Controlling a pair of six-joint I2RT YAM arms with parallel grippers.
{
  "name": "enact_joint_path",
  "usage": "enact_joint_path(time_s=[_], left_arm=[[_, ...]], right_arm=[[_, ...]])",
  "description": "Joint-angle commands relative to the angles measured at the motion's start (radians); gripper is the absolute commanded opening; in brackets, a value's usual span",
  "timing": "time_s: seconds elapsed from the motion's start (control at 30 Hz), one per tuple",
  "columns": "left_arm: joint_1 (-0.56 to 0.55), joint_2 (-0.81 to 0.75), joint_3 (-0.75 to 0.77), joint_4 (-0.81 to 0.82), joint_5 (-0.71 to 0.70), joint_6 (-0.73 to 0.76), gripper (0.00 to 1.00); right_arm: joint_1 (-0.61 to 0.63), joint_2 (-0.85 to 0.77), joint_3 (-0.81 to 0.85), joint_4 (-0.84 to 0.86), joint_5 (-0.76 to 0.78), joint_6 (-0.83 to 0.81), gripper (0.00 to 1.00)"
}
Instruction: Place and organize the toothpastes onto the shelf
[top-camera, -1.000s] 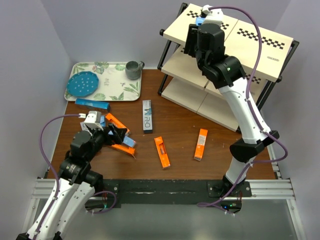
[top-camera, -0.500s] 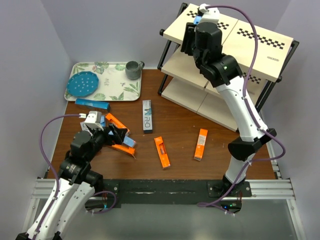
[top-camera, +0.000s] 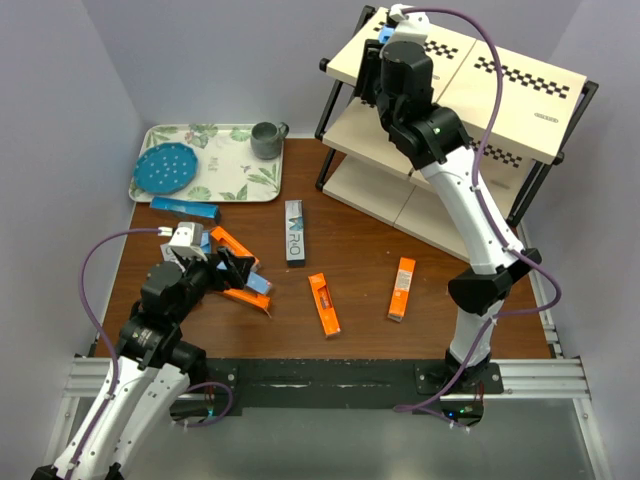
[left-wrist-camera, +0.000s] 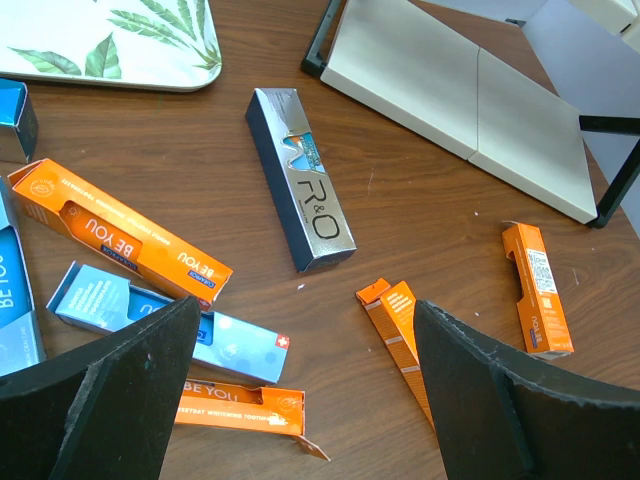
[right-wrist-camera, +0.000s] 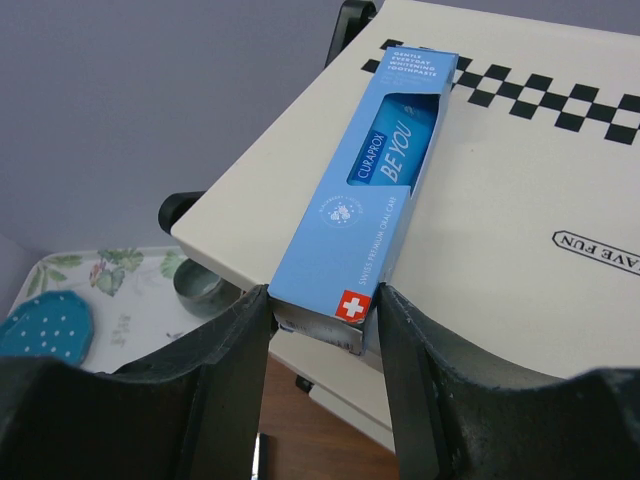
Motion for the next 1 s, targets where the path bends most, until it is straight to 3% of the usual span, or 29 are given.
enact_joint_path(time_s=[0.0, 0.3, 0.97], left_arm=[[-0.006, -0.002, -0.007, 0.023, 0.0, -0.007, 0.93], [-0.004, 0.003, -0.005, 0.025, -0.003, -0.007, 0.93], [-0.006, 0.004, -0.005, 0.025, -0.005, -0.007, 0.93]], right_arm=[[-0.004, 0.014, 0.034, 0.054, -0.01, 0.012, 0.5], [-0.004, 0.018, 0.039, 0.077, -0.061, 0.017, 0.55], [-0.006, 0.021, 0.024, 0.103, -0.07, 0.0, 0.45]])
